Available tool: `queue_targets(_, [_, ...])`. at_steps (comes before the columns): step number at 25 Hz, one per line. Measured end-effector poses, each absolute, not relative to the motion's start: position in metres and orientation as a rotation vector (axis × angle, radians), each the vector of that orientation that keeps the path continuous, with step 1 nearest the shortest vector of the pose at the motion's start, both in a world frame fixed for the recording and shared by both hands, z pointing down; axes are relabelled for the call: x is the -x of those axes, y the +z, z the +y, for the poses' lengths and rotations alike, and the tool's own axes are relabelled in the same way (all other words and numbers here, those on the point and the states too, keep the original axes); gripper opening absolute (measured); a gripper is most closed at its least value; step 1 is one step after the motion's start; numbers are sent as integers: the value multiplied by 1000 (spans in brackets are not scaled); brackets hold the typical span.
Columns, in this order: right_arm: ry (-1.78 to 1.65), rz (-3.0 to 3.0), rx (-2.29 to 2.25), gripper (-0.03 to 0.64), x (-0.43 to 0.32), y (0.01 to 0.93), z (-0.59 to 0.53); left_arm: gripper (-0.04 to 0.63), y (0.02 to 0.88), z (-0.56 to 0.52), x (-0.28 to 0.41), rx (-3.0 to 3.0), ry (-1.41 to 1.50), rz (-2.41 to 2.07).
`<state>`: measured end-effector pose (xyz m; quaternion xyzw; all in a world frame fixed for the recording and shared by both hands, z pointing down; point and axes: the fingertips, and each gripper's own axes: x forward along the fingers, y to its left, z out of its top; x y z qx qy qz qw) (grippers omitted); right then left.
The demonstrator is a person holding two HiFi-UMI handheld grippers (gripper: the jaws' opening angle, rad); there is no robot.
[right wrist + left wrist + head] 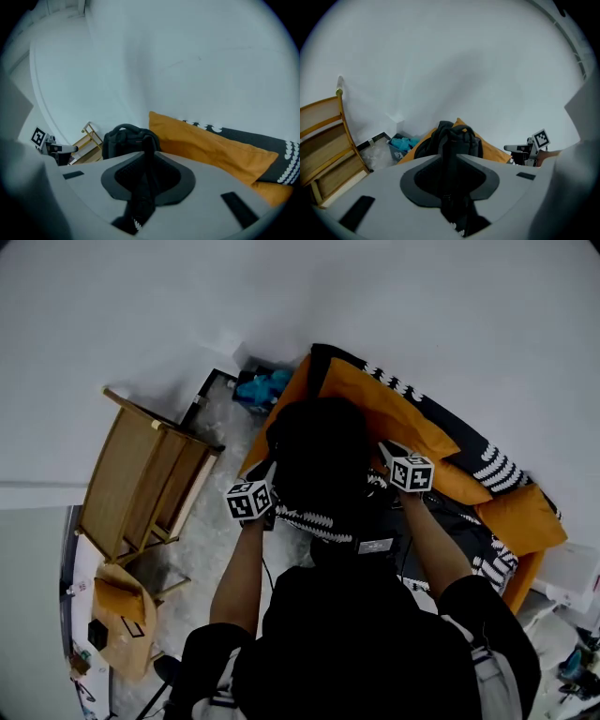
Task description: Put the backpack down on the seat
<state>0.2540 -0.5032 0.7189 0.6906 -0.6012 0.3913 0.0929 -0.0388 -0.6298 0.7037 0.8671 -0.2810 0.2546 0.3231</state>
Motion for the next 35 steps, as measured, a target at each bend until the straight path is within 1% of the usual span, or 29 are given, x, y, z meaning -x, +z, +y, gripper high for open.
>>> queue_targets(2, [1115,-1815,-2121,70,-249,690,-492,101,676,-619,44,-2315,587,-732])
queue_targets(7, [975,-1932,-2266,51,-223,615,-450,48,609,-572,58,-2421,417,-678])
queue_targets(11, [824,-2051,-2323,44,-186,553,-414,26,559,-531,83,-2508,291,-634])
queue_targets(17, [527,-2158,-2374,32,-133,471,-355,15,489,-477,131,-2608,95,-618])
queue_targets(22, [444,-2163,-2380,32,-85,452,-303,15,445,-431,181,-2678,-32,-670])
queue_targets(27, [390,-2170,-2357,31,-53,438,-260,15,417,-394,212,-2734,-99,-741])
queue_targets(31, [337,-2158,-2325,31,-47,432,-232,15,409,-367,218,-2768,-97,-781])
queue_targets(35, [349,-2173,-2337,31,-56,434,-202,15,419,-334,206,-2781,-62,-787])
